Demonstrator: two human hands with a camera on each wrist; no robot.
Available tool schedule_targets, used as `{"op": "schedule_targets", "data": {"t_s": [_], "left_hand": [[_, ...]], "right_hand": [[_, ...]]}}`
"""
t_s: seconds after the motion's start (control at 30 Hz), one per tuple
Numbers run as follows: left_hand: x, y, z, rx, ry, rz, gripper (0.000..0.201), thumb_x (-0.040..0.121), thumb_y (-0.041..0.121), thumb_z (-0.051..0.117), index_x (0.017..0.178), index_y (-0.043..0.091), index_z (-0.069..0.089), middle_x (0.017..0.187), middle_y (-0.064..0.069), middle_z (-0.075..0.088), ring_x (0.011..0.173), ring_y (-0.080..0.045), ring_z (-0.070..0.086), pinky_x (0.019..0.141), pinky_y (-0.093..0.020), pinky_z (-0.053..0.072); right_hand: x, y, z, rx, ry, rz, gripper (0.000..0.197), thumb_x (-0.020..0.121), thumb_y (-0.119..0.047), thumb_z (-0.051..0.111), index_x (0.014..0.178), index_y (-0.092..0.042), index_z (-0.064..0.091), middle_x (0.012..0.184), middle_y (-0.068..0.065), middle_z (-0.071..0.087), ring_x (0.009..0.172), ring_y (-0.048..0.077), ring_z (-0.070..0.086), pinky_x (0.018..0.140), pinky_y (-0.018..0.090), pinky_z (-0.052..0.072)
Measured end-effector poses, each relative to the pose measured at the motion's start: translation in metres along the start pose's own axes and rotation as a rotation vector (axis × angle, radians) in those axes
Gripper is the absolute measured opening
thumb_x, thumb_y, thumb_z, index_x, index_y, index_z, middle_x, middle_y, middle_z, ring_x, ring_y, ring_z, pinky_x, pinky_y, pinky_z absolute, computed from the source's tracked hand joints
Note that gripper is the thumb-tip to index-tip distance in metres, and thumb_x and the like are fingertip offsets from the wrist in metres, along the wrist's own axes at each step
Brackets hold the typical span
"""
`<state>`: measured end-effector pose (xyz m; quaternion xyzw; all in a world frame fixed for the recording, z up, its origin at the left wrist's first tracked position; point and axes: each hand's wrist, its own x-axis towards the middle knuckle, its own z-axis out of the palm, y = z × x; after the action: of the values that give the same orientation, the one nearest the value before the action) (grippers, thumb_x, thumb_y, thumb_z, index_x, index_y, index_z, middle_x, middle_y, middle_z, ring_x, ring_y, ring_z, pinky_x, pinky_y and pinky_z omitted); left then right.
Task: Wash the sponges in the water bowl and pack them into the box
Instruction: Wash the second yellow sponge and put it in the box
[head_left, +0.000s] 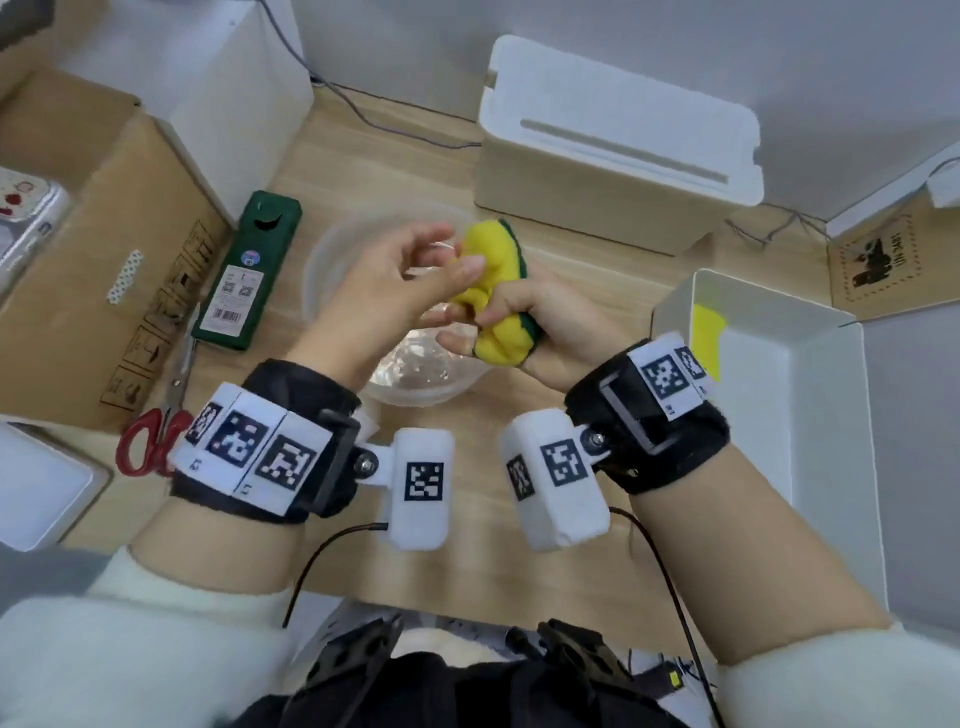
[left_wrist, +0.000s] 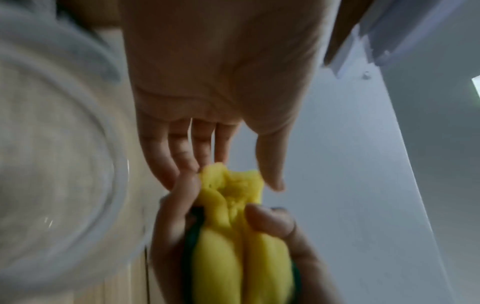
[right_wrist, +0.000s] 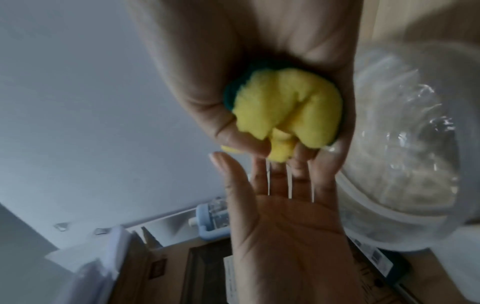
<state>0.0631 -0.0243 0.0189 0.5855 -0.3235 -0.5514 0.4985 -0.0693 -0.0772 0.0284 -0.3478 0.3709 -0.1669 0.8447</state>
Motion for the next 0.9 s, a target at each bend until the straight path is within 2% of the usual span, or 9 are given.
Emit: {"op": "schedule_targets", "data": {"t_s": [0.1, 0.2, 0.3, 0.43, 0.5, 0.6, 0.7, 0.8, 0.9], "left_hand": [[-0.003, 0.003, 0.03, 0.161, -0.109, 0.027, 0.028, 0.072, 0.023, 0.072, 0.098, 0.023, 0.064, 0.083, 0.005, 0.06, 0.067, -0.008, 0.06, 0.066, -0.023, 0.052], [-0.004, 0.001, 0.077, 0.245, -0.207, 0.021, 0.002, 0.082, 0.02, 0.064, 0.083, 0.02, 0.063, 0.076, 0.003, 0.062, 0.062, -0.004, 0.059, 0.066, -0.024, 0.052], [0.004, -0.003, 0.116, 0.084, -0.241, -0.023, 0.011, 0.087, 0.018, 0.057, 0.077, 0.016, 0.055, 0.071, 0.004, 0.064, 0.06, -0.002, 0.064, 0.065, -0.026, 0.056], [0.018, -0.01, 0.175, -0.121, -0.33, -0.194, 0.022, 0.093, 0.029, 0.045, 0.09, 0.015, 0.061, 0.078, -0.001, 0.063, 0.069, -0.01, 0.058, 0.069, -0.025, 0.051], [0.022, -0.015, 0.197, -0.166, -0.326, -0.25, 0.023, 0.094, 0.03, 0.043, 0.093, 0.015, 0.06, 0.084, -0.002, 0.063, 0.077, -0.014, 0.057, 0.081, -0.03, 0.048], [0.028, -0.023, 0.219, -0.007, -0.237, -0.181, 0.009, 0.092, 0.021, 0.052, 0.084, 0.019, 0.054, 0.064, 0.008, 0.063, 0.055, -0.003, 0.06, 0.061, -0.02, 0.052], [0.031, -0.032, 0.224, 0.088, -0.138, -0.146, 0.023, 0.085, 0.003, 0.058, 0.099, 0.02, 0.052, 0.08, 0.005, 0.06, 0.07, -0.007, 0.061, 0.063, -0.022, 0.05], [0.031, -0.041, 0.217, 0.095, -0.079, -0.178, 0.027, 0.084, -0.001, 0.054, 0.104, 0.018, 0.054, 0.087, 0.004, 0.061, 0.075, -0.009, 0.06, 0.067, -0.024, 0.048], [0.027, -0.05, 0.205, 0.099, -0.062, -0.198, 0.026, 0.084, 0.0, 0.053, 0.092, 0.024, 0.056, 0.088, 0.004, 0.061, 0.076, -0.01, 0.06, 0.068, -0.024, 0.047]], "right_hand": [[-0.037, -0.005, -0.028, -0.057, -0.017, -0.049, 0.054, 0.081, 0.015, 0.043, 0.13, -0.008, 0.044, 0.098, 0.005, 0.061, 0.074, 0.015, 0.064, 0.072, 0.035, 0.058], [-0.071, -0.009, -0.07, -0.103, 0.123, -0.084, 0.05, 0.08, 0.008, 0.057, 0.126, -0.009, 0.047, 0.098, 0.007, 0.063, 0.077, 0.022, 0.066, 0.069, 0.035, 0.058], [-0.099, -0.009, -0.109, -0.291, 0.317, -0.123, 0.028, 0.079, -0.001, 0.065, 0.105, -0.008, 0.058, 0.084, 0.004, 0.065, 0.068, 0.015, 0.065, 0.061, 0.028, 0.057], [-0.133, -0.013, -0.155, -0.162, 0.273, -0.182, 0.023, 0.059, -0.01, 0.076, 0.081, -0.015, 0.07, 0.071, -0.001, 0.074, 0.063, 0.01, 0.07, 0.056, 0.027, 0.059], [-0.141, -0.014, -0.172, -0.137, 0.311, -0.207, 0.021, 0.064, -0.019, 0.067, 0.085, -0.016, 0.068, 0.066, -0.004, 0.074, 0.061, 0.008, 0.069, 0.052, 0.024, 0.056], [-0.145, -0.01, -0.199, -0.178, 0.485, -0.191, 0.009, 0.087, -0.011, 0.054, 0.087, -0.016, 0.062, 0.062, -0.007, 0.071, 0.054, 0.006, 0.066, 0.045, 0.018, 0.051], [-0.14, 0.003, -0.234, -0.17, 0.763, -0.145, 0.011, 0.093, -0.014, 0.051, 0.087, -0.017, 0.06, 0.076, 0.001, 0.064, 0.063, 0.012, 0.062, 0.043, 0.017, 0.05], [-0.125, 0.019, -0.268, -0.132, 1.05, -0.087, 0.02, 0.093, -0.018, 0.05, 0.109, -0.01, 0.058, 0.085, 0.005, 0.058, 0.063, 0.014, 0.053, 0.04, 0.018, 0.046], [-0.11, 0.025, -0.285, -0.058, 1.162, -0.02, 0.036, 0.093, -0.02, 0.051, 0.125, -0.004, 0.051, 0.079, 0.006, 0.054, 0.059, 0.016, 0.047, 0.048, 0.025, 0.042]]}}
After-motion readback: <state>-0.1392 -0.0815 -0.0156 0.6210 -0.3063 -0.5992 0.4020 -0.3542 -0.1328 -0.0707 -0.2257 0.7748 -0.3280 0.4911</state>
